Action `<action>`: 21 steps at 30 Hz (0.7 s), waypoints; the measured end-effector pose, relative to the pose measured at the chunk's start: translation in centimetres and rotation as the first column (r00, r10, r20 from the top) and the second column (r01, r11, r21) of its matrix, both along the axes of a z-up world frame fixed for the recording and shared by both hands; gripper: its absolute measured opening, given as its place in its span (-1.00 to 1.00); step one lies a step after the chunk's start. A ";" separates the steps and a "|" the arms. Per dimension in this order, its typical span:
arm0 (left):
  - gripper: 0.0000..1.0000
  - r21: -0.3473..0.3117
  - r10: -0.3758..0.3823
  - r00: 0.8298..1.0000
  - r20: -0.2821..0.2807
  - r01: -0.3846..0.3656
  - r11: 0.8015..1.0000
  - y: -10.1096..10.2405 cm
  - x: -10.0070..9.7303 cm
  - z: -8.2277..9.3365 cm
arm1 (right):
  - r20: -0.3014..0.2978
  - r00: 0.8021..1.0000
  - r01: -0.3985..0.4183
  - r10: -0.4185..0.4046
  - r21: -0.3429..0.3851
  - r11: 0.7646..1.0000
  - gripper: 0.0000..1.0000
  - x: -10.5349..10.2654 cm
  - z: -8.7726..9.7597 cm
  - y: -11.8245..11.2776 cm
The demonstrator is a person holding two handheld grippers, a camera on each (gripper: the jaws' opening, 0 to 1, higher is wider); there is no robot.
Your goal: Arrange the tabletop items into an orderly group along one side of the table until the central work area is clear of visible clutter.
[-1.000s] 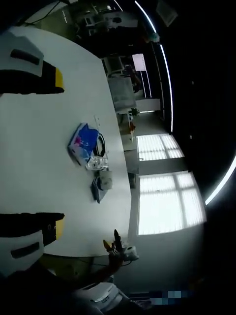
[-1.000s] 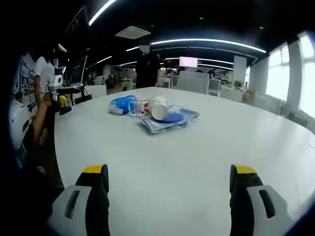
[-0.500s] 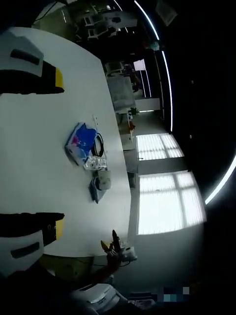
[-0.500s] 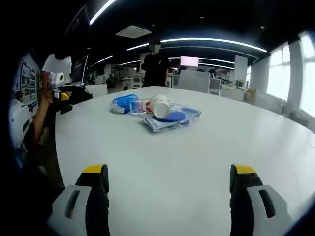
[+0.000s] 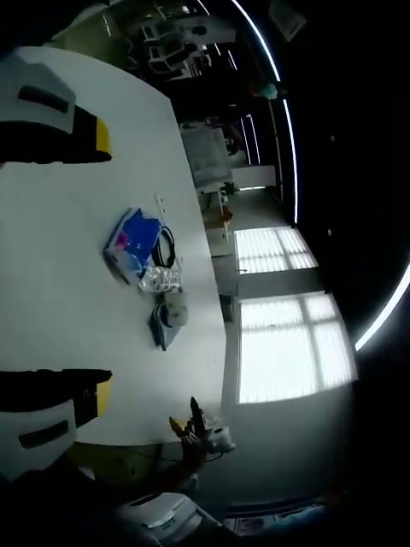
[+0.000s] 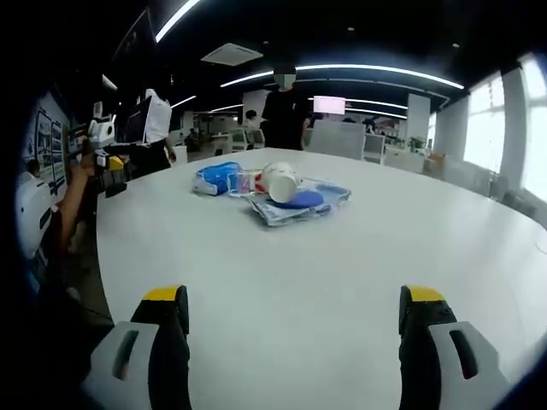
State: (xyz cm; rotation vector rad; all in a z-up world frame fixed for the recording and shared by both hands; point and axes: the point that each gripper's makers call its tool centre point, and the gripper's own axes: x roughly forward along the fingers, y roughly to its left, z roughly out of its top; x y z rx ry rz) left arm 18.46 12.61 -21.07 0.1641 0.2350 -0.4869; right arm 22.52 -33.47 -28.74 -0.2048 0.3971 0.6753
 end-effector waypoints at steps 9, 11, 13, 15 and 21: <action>1.00 0.003 -0.005 1.000 0.002 0.005 1.000 -0.3 0.3 0.2 | 0.005 1.000 0.000 0.000 0.002 1.000 1.00 0.0 0.1 0.1; 1.00 0.002 -0.005 1.000 0.002 0.005 1.000 -0.3 0.3 0.2 | 0.003 1.000 -0.002 0.002 0.002 1.000 1.00 0.0 0.1 0.0; 1.00 0.003 -0.007 1.000 0.001 0.007 1.000 -0.3 0.4 0.3 | 0.002 1.000 -0.002 0.002 0.001 1.000 1.00 0.0 0.0 0.1; 1.00 0.005 -0.009 1.000 -0.001 0.009 1.000 -0.4 0.5 0.2 | 0.001 1.000 -0.004 0.004 0.003 1.000 1.00 0.0 0.0 0.1; 1.00 0.003 -0.012 1.000 -0.007 0.012 1.000 -0.6 0.7 0.1 | -0.003 1.000 -0.006 0.006 0.004 1.000 1.00 -0.1 -0.2 0.1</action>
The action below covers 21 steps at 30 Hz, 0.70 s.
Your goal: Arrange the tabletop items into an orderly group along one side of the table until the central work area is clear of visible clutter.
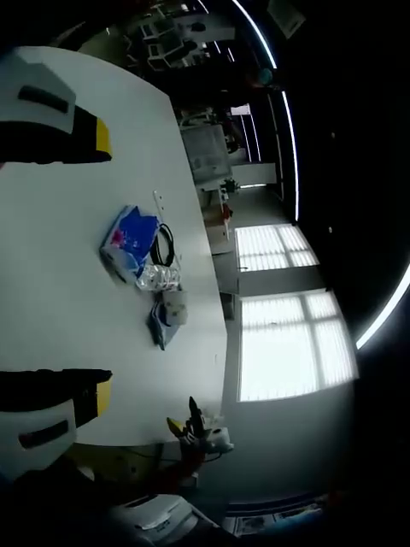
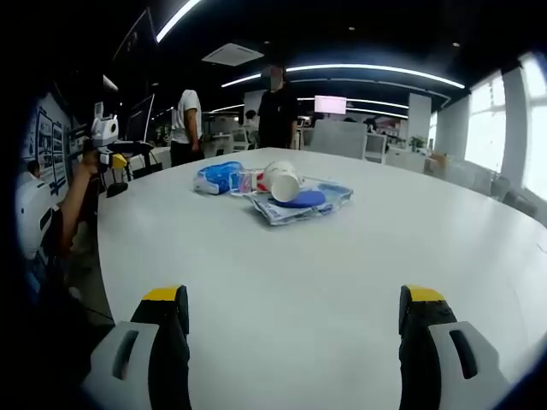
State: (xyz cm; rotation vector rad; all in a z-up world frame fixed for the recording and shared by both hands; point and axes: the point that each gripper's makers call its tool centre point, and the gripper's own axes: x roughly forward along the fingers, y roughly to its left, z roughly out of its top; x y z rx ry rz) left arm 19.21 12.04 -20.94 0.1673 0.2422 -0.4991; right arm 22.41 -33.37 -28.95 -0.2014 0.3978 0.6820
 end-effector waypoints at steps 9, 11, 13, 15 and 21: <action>1.00 0.000 -0.004 1.000 -0.016 0.004 1.000 -0.3 0.4 -0.1 | 0.000 1.000 -0.002 0.002 0.000 1.000 1.00 -0.1 0.0 0.0; 0.98 -0.001 -0.006 1.000 -0.020 0.006 1.000 -0.4 0.5 -0.2 | 0.001 1.000 -0.005 0.005 0.000 1.000 1.00 -0.1 0.0 0.1; 0.96 -0.002 -0.011 1.000 -0.023 0.011 1.000 -0.5 0.6 -0.2 | 0.000 1.000 -0.006 0.006 0.001 1.000 1.00 -0.2 0.0 0.2; 0.95 -0.004 -0.017 1.000 -0.023 0.017 1.000 -0.6 0.7 -0.1 | 0.001 1.000 -0.006 0.006 0.002 1.000 1.00 -0.1 0.0 0.2; 0.92 -0.005 -0.033 0.999 -0.025 0.033 0.999 -0.9 1.1 0.0 | 0.006 1.000 -0.003 0.003 0.007 1.000 0.99 0.0 0.3 0.3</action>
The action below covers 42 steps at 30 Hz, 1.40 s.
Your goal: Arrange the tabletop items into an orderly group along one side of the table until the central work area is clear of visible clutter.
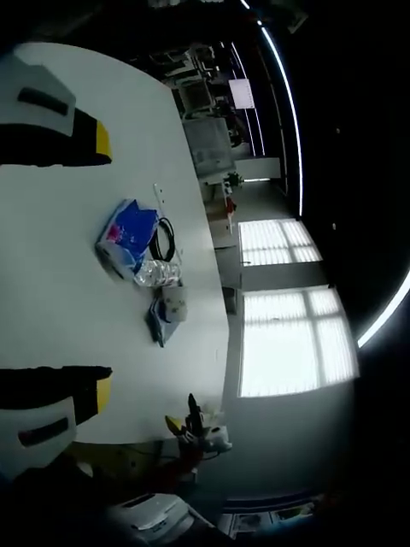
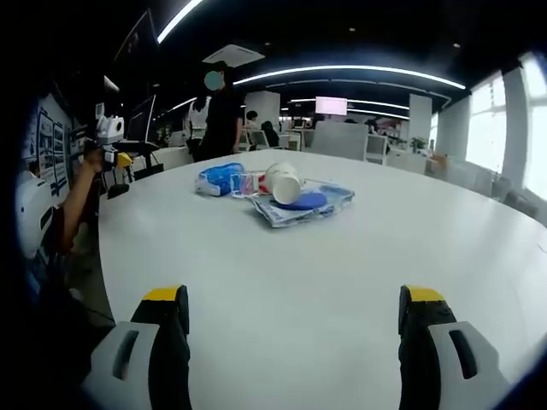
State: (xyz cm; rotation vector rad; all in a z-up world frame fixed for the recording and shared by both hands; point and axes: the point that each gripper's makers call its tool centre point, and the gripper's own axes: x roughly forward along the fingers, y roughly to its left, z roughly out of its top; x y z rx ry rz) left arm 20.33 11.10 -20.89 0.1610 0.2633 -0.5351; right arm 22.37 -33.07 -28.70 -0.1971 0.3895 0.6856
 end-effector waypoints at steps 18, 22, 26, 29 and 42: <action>0.86 0.006 -0.040 0.999 -0.005 0.040 0.999 -1.1 1.4 0.5 | -0.008 1.000 -0.007 0.008 0.009 1.000 0.90 -0.1 0.1 -0.1; 0.86 0.008 -0.048 0.999 0.000 0.048 0.999 -1.4 1.5 0.8 | -0.008 1.000 -0.009 0.009 0.007 1.000 0.89 -0.2 0.1 -0.1; 0.86 0.013 -0.058 0.998 -0.003 0.058 0.998 -1.7 1.8 0.8 | -0.009 1.000 -0.010 0.010 0.009 1.000 0.89 -0.2 0.0 -0.2; 0.85 0.017 -0.060 0.998 -0.006 0.060 0.998 -1.8 1.9 0.8 | -0.011 1.000 -0.011 0.011 0.006 1.000 0.89 -0.3 -0.1 -0.2; 0.84 0.029 -0.075 0.997 -0.006 0.075 0.997 -2.3 2.8 1.6 | -0.013 1.000 -0.011 0.011 0.002 1.000 0.89 -0.5 -0.1 -0.1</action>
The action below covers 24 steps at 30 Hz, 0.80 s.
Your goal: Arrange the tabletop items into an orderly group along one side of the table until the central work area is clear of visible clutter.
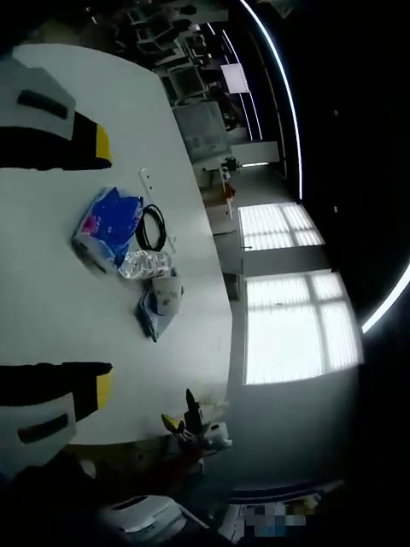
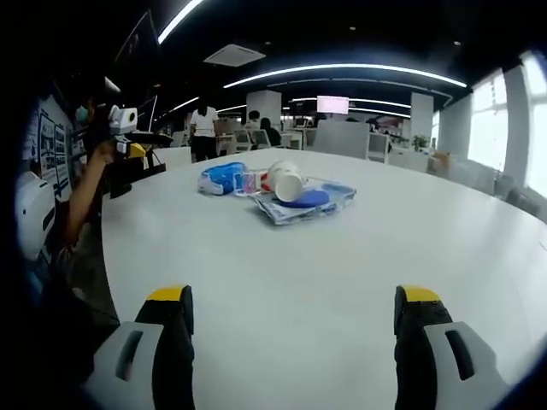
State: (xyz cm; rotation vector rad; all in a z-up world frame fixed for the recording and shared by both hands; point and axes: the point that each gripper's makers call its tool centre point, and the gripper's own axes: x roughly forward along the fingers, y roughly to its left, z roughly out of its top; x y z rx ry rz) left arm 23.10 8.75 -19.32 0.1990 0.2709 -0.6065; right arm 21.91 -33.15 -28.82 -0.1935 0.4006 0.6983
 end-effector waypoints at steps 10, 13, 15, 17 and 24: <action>0.83 -0.005 -0.013 1.000 -0.008 0.013 1.000 -0.3 0.6 0.1 | -0.007 1.000 -0.013 0.013 0.000 1.000 0.85 -0.2 -0.2 0.4; 0.83 -0.005 -0.016 1.000 -0.015 0.016 1.000 -0.5 0.8 -0.1 | -0.006 1.000 -0.012 0.012 0.001 1.000 0.86 -0.3 -0.2 0.4; 0.83 -0.003 -0.019 1.000 -0.016 0.019 1.000 -0.6 1.0 -0.1 | -0.007 1.000 -0.010 0.010 -0.001 1.000 0.86 -0.4 -0.2 0.3; 0.83 -0.003 -0.021 1.000 -0.017 0.021 1.000 -0.7 1.1 -0.1 | -0.006 1.000 -0.006 0.006 0.001 1.000 0.86 -0.4 -0.2 0.2; 0.83 0.002 -0.031 0.999 -0.021 0.031 1.000 -1.3 1.7 0.1 | -0.011 1.000 -0.006 0.006 0.002 1.000 0.86 -0.4 -0.5 0.0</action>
